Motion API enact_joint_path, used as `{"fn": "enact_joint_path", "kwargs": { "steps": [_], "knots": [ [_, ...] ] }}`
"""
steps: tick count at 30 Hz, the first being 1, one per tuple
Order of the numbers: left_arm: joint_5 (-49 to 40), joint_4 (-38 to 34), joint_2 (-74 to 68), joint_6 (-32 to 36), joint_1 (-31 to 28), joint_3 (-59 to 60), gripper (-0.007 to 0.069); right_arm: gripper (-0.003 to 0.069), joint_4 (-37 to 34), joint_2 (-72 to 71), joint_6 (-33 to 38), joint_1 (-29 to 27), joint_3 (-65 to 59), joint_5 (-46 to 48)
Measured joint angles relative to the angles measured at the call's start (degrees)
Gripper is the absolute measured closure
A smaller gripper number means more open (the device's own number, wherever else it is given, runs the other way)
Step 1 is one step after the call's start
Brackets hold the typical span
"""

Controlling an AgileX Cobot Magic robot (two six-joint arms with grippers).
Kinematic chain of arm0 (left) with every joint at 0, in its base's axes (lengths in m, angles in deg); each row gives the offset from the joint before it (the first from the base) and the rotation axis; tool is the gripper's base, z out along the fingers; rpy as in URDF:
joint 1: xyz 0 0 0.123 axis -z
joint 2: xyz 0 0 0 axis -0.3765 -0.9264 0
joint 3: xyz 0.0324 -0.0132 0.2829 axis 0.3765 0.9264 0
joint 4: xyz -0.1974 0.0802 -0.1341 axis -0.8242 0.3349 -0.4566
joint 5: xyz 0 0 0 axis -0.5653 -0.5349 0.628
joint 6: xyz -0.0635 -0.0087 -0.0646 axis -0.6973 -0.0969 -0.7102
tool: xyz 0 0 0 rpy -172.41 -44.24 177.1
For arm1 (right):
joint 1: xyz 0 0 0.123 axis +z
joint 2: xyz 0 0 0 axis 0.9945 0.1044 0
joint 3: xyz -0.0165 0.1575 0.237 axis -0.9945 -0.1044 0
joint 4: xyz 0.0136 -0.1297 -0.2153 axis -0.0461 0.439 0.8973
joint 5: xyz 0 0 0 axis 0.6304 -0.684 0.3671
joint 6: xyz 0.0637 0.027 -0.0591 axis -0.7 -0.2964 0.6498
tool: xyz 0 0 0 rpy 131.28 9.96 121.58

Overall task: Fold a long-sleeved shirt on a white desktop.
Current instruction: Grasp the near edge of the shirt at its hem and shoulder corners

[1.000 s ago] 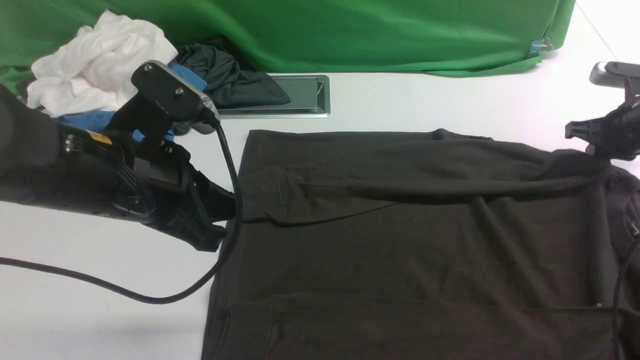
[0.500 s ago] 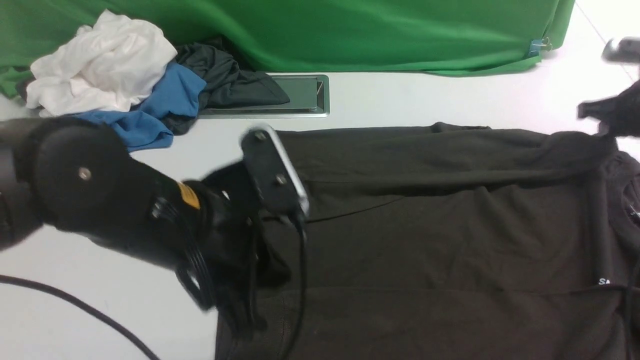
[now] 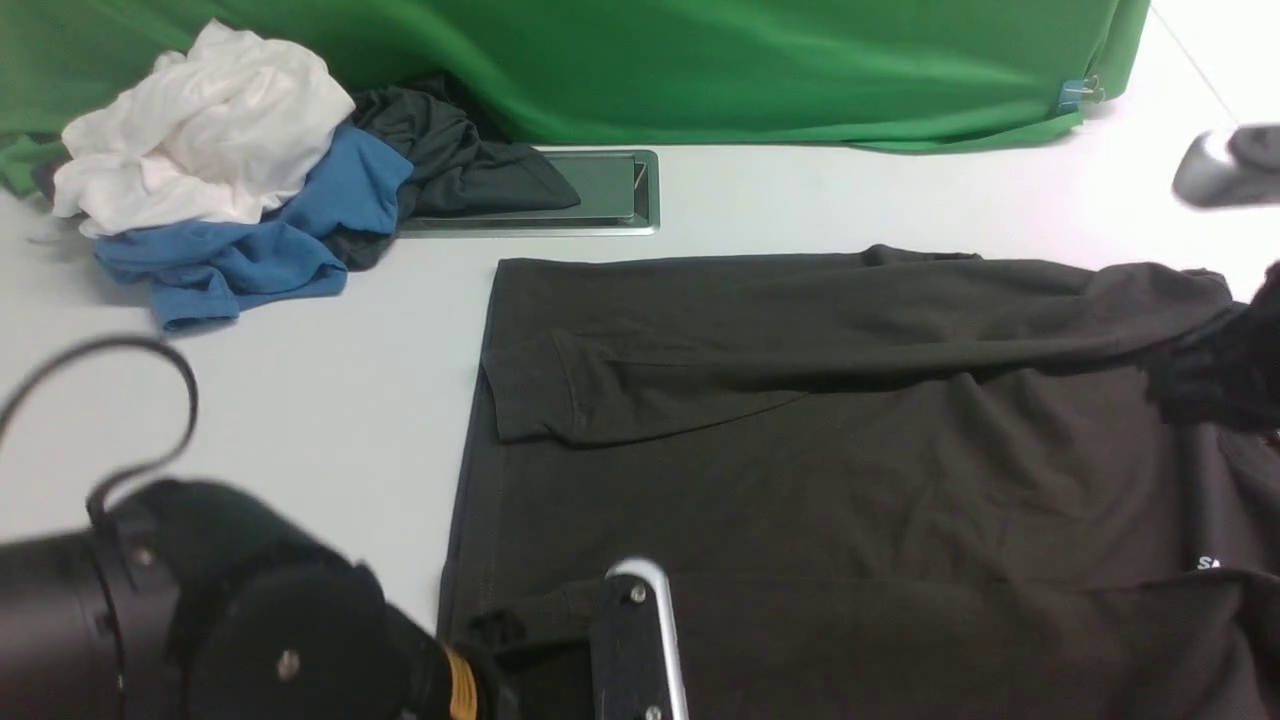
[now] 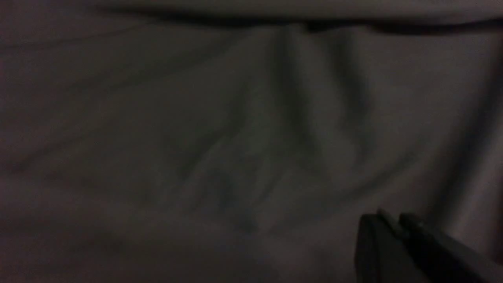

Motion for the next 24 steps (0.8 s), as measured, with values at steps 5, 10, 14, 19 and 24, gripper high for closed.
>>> {"fn": "enact_joint_path", "kwargs": {
  "steps": [5,10,14,19,24],
  "knots": [
    [4.4,-0.5,0.1,2.2,2.1,5.4,0.0293,0.0576,0.1,-4.1,0.2,3.5,-1.1,0.0],
    [9.9,2.1,0.1,2.1,2.6,10.6,0.009,0.0576,0.1,-4.7,1.2,4.0,-1.1,-1.1],
    [9.3,4.0,0.0,1.9,2.8,10.9,0.0072,0.0576,0.2,-4.7,2.2,4.0,-1.1,-2.5],
    [7.1,4.1,-2.3,1.9,2.8,10.8,0.0111,0.0575,0.2,-4.7,3.1,4.0,-1.1,-3.0],
    [8.3,3.8,-6.6,0.6,2.8,9.4,0.0144,0.0574,0.2,-4.7,3.3,4.0,-1.1,-3.0]
  ]
}}
